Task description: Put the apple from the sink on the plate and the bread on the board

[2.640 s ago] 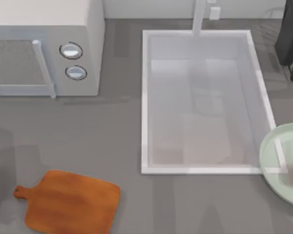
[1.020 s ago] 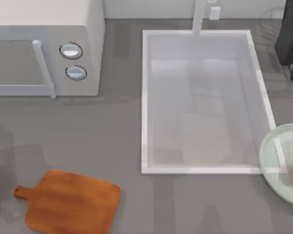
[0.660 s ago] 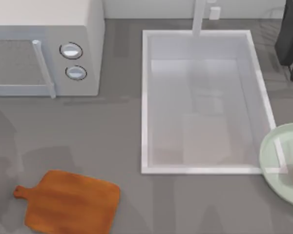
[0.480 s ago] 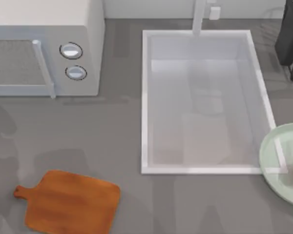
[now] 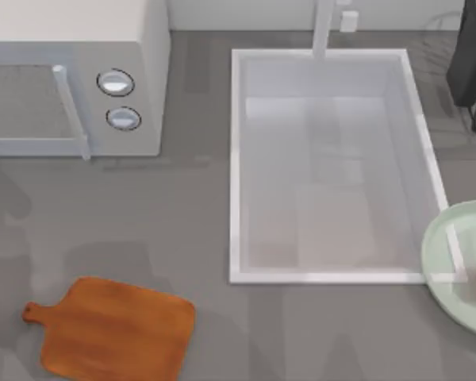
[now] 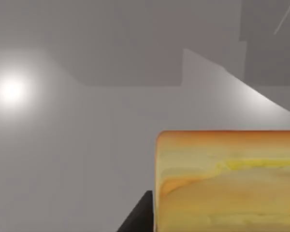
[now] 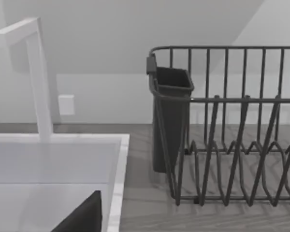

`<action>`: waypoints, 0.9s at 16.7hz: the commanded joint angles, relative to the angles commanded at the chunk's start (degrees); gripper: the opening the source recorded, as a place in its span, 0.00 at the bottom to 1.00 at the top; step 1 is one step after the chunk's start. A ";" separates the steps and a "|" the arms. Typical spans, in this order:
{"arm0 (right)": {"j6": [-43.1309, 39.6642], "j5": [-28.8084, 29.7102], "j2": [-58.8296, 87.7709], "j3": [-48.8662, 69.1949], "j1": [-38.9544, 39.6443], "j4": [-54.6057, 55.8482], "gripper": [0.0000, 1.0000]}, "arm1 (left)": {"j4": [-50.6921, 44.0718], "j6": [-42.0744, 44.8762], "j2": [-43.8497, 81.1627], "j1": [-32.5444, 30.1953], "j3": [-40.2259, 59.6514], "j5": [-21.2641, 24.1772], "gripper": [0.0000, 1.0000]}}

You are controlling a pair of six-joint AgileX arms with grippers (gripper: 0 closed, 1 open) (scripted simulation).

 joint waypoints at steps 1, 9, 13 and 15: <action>0.00 0.00 0.00 0.00 0.00 0.00 1.00 | -0.17 -2.02 -0.04 -1.00 -0.20 -0.06 0.00; 0.00 0.00 0.00 0.00 0.00 0.00 1.00 | -2.49 -33.54 -0.45 -15.71 -2.34 -1.02 0.00; 0.00 0.00 0.00 0.00 0.00 0.00 1.00 | -3.37 -55.82 -0.97 -24.57 -3.68 -1.56 0.00; 0.00 0.00 0.00 0.00 0.00 0.00 1.00 | -3.46 -67.92 -1.41 -28.78 -4.47 -1.78 0.00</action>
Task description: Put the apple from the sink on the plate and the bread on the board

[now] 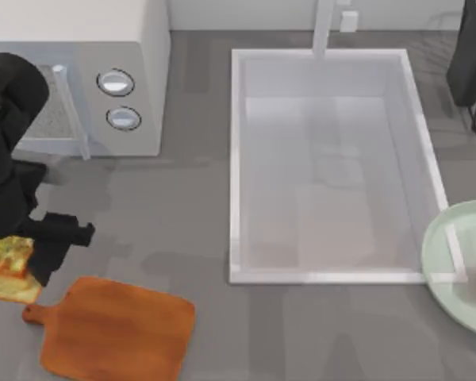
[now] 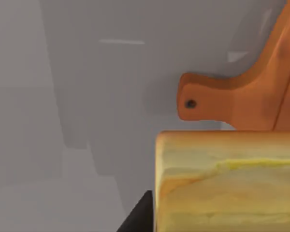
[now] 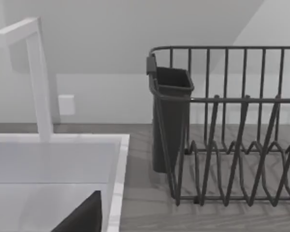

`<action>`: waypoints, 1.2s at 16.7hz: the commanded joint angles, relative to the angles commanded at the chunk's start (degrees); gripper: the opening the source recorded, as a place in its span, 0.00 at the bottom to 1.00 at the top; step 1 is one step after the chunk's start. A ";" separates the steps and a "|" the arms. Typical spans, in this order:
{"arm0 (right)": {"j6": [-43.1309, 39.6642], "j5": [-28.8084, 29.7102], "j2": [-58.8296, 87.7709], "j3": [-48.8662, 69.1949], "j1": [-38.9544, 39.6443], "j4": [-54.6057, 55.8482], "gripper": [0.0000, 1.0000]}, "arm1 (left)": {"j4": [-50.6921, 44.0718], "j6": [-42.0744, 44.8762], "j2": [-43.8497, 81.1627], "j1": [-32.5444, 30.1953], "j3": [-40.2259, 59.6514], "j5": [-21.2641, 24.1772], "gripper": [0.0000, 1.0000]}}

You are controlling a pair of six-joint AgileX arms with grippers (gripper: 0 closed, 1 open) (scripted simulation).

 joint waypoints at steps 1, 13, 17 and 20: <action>0.00 0.00 0.00 0.00 0.00 0.00 1.00 | 0.04 -6.19 -0.24 -2.00 -0.41 -0.09 0.00; 0.00 0.00 0.00 0.00 0.00 0.00 1.00 | 4.44 -76.85 -3.10 -16.08 -5.11 0.00 0.00; 0.00 0.00 0.00 0.00 0.00 0.00 1.00 | 6.79 -94.24 -4.13 -17.02 -6.57 0.37 0.00; 0.00 0.00 0.00 0.00 0.00 0.00 1.00 | 8.47 -104.41 -4.64 -16.81 -7.43 0.75 0.00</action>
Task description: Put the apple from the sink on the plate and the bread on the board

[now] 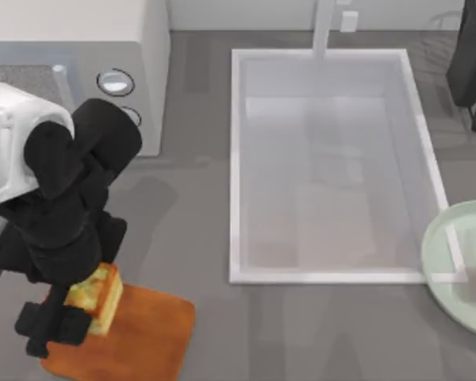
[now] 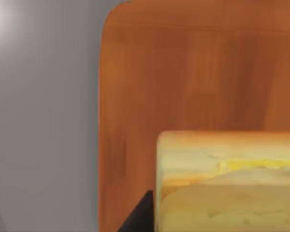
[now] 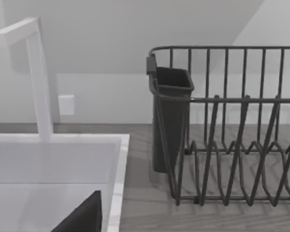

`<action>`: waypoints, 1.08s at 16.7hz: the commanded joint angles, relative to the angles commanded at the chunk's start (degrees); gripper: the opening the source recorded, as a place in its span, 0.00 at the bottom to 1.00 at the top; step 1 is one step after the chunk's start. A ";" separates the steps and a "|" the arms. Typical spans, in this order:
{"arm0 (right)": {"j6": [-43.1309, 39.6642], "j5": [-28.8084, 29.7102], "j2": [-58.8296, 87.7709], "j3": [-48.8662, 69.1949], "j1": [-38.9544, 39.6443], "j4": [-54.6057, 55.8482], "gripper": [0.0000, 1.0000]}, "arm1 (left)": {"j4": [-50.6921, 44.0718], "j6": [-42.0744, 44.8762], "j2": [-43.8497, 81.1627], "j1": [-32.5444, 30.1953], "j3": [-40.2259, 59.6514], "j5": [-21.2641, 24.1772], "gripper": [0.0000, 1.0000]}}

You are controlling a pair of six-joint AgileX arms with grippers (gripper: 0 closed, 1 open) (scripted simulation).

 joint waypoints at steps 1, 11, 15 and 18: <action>0.00 0.00 0.00 0.00 0.00 0.00 1.00 | 0.49 -2.72 -0.09 0.18 -0.22 0.13 0.00; 0.00 0.00 0.00 0.00 0.00 0.00 1.00 | 1.71 -9.81 -0.07 0.70 -0.58 0.49 0.00; 0.00 0.00 0.00 0.00 0.00 0.00 1.00 | 3.09 -9.75 0.53 0.71 -1.54 0.49 0.00; 0.00 0.00 0.00 0.00 0.00 0.00 1.00 | 5.79 -9.59 1.36 0.66 -3.09 0.47 0.00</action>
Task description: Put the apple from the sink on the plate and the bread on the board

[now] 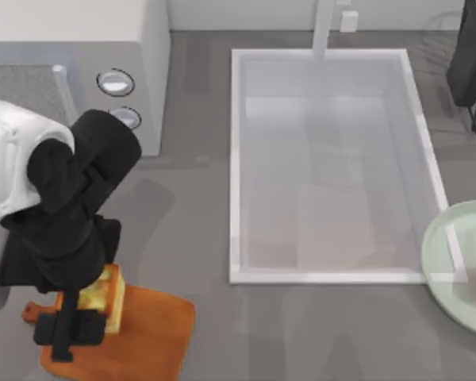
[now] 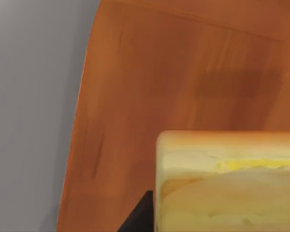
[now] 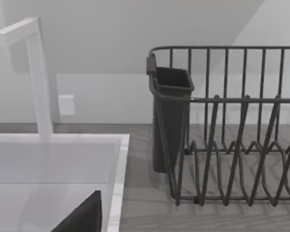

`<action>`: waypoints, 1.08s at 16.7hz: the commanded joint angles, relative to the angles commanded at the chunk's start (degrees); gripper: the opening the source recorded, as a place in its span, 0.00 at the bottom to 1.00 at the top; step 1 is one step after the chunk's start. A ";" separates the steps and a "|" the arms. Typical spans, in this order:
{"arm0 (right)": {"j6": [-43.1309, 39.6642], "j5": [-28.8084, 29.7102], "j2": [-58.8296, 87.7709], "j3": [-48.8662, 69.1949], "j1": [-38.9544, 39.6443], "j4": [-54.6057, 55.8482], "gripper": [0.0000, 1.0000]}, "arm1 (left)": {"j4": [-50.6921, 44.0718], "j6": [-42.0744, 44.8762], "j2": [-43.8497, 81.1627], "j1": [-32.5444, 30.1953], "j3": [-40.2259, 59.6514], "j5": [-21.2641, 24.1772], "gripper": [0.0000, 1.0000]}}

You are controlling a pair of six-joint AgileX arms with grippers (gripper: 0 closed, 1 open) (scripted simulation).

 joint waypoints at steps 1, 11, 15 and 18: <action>0.00 0.00 0.00 0.00 0.00 0.00 1.00 | 1.03 0.00 0.28 0.03 -0.55 0.02 0.00; 0.00 0.00 0.00 0.00 0.00 0.00 1.00 | 7.22 -0.26 2.81 0.27 -4.47 0.04 0.00; 0.00 0.00 0.00 0.00 0.00 0.00 1.00 | 7.22 -0.26 2.81 0.27 -4.47 0.04 0.15; 0.00 0.00 0.00 0.00 0.00 0.00 1.00 | 7.22 -0.26 2.81 0.27 -4.47 0.04 0.38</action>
